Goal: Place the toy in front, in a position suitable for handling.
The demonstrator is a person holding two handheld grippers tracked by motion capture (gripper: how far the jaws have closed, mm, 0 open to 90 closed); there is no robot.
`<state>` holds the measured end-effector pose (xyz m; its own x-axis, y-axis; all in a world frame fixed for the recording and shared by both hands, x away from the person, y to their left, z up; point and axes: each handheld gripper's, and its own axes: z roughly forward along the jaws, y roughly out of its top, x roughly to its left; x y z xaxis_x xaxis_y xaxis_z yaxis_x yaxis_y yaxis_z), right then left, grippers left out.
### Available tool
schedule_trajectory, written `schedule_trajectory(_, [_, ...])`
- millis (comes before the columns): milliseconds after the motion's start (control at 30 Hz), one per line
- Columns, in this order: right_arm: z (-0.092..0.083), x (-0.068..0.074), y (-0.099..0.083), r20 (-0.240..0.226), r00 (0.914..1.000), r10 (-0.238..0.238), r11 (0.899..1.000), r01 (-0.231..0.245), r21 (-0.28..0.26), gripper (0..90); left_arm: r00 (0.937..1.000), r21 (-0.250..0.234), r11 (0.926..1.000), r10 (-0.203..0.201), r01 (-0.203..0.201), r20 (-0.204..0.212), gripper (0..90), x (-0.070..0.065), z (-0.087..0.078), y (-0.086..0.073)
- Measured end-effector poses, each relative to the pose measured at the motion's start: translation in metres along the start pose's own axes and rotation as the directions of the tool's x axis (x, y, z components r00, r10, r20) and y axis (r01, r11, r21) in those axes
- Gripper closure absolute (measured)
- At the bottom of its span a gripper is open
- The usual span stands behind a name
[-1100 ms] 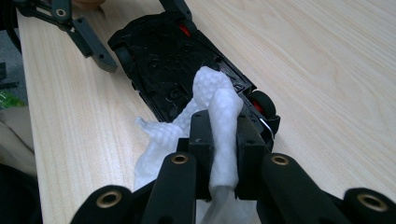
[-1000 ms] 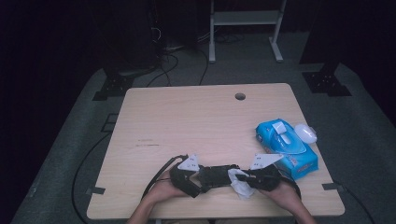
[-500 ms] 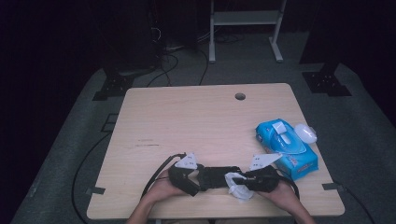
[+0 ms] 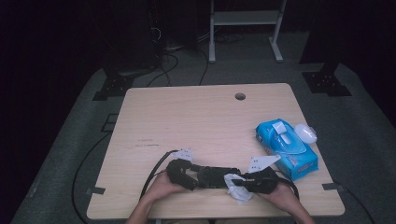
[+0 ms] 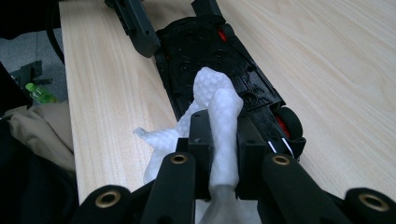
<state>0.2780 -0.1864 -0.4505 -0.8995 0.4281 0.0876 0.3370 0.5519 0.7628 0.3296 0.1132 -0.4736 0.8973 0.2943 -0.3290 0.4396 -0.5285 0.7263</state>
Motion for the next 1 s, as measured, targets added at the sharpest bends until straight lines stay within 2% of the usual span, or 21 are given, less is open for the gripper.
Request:
schedule_trajectory(333, [0.000,0.001,0.000,0.009,0.9998,-0.018,1.000,0.018,-0.004,79.5,0.9947,-0.011,0.9959,-0.090,0.090,0.050,26.0,0.006,-0.001,-0.001])
schedule_trajectory(567, [0.000,0.004,-0.001,0.013,0.9991,-0.039,0.999,0.039,-0.012,79.4,0.9857,0.013,0.9880,-0.154,0.154,0.068,27.2,0.009,0.002,-0.001])
schedule_trajectory(700, [0.000,0.006,-0.002,0.006,0.9986,-0.052,0.999,0.052,-0.015,79.6,0.9758,0.006,0.9785,-0.206,0.206,0.073,29.9,0.011,0.001,-0.001])
schedule_trajectory(933, [0.001,0.009,-0.002,0.007,0.9965,-0.084,0.996,0.084,-0.013,80.7,0.9647,0.001,0.9686,-0.248,0.249,0.089,34.2,0.014,0.004,0.000])
schedule_trajectory(1000, [0.001,0.009,-0.002,0.008,0.9960,-0.089,0.996,0.089,-0.013,80.8,0.9577,-0.003,0.9623,-0.270,0.272,0.099,35.3,0.015,0.005,0.000])
